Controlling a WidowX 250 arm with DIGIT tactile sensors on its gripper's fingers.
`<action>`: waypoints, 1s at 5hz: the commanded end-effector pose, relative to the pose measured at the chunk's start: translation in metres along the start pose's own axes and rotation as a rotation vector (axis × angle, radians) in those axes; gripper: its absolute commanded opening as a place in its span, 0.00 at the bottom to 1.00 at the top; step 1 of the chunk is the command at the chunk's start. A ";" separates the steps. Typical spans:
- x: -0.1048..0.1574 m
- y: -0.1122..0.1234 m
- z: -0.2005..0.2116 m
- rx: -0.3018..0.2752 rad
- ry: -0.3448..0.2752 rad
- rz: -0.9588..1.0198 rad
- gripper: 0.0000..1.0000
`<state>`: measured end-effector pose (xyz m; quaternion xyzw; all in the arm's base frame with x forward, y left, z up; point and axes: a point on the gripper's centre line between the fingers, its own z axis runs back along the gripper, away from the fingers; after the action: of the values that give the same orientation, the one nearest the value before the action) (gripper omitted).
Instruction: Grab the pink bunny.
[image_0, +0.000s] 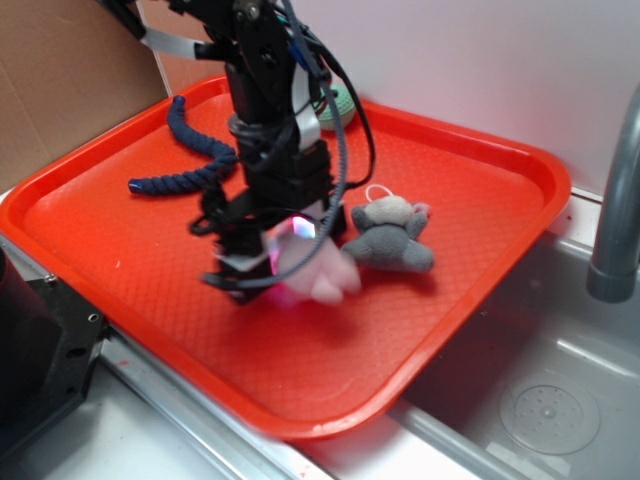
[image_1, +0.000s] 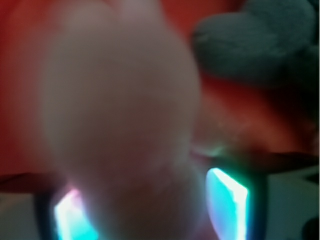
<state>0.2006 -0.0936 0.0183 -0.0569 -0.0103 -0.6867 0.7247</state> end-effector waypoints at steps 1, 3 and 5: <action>0.002 -0.024 0.003 -0.016 -0.001 0.020 0.00; -0.009 -0.022 0.051 -0.023 -0.036 0.228 0.00; -0.040 -0.005 0.121 0.068 0.033 0.667 0.00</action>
<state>0.2016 -0.0327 0.1234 -0.0298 0.0245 -0.4086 0.9119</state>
